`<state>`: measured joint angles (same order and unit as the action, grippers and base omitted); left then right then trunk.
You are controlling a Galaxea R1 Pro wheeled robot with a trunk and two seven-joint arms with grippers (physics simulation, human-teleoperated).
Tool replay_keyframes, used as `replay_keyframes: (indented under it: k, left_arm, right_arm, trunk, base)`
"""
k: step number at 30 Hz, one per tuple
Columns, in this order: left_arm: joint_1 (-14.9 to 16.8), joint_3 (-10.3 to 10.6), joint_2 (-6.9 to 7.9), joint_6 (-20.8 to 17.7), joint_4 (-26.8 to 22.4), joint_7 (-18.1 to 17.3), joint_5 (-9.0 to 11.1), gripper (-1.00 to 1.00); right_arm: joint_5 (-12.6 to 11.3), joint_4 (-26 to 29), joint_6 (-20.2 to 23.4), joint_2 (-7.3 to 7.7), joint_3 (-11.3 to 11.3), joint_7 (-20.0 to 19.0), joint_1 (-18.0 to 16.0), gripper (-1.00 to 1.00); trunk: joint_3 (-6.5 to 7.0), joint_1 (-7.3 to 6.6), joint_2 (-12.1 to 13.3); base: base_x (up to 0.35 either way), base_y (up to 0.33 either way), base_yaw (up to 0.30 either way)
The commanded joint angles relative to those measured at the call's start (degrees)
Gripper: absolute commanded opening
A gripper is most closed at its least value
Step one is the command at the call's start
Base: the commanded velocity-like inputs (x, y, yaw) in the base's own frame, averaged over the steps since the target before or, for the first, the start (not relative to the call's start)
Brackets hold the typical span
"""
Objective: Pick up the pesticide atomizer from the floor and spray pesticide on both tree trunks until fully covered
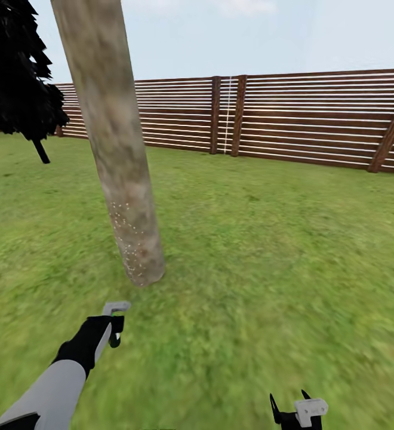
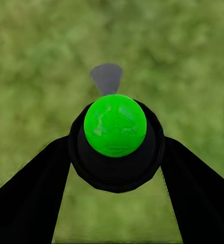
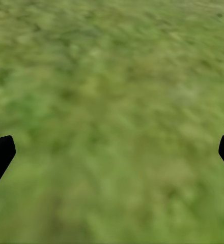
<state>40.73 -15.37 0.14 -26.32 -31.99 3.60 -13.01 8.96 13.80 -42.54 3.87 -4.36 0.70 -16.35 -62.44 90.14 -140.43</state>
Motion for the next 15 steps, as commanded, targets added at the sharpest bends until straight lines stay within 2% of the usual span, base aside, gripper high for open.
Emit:
replay_keyframes:
  k: [1, 4, 10, 15]
  left_arm:
    - [0.01, -0.01, -0.02, -0.03, -0.01, -0.94, -0.08, -1.00]
    - [-0.04, 0.05, -0.03, 0.34, -0.02, -2.55, -0.17, -1.00]
    - [-0.13, -0.03, 0.09, 0.63, -0.01, -2.03, -0.33, -1.00]
    - [-0.13, -0.01, -0.11, 2.46, 0.12, 0.86, -0.11, -1.00]
  right_arm:
    - [0.00, 0.00, 0.00, 0.00, 0.00, 0.00, 0.00, 1.00]
    - [0.00, -0.01, 0.00, 0.00, 0.05, 0.00, 0.00, 1.00]
    - [0.00, -0.01, 0.00, 0.00, 0.06, 0.00, 0.00, 1.00]
    - [0.00, -0.01, 0.00, 0.00, 0.06, 0.00, 0.01, 1.00]
  trunk:
    - [0.00, 0.00, 0.00]
    - [0.00, 0.00, 0.00]
    - [0.00, 0.00, 0.00]
    - [0.00, 0.00, 0.00]
  base:
    - [0.005, -0.243, 0.261]
    - [0.089, -0.259, 0.092]
    - [0.151, -0.260, 0.007]
    - [0.156, -0.260, 0.008]
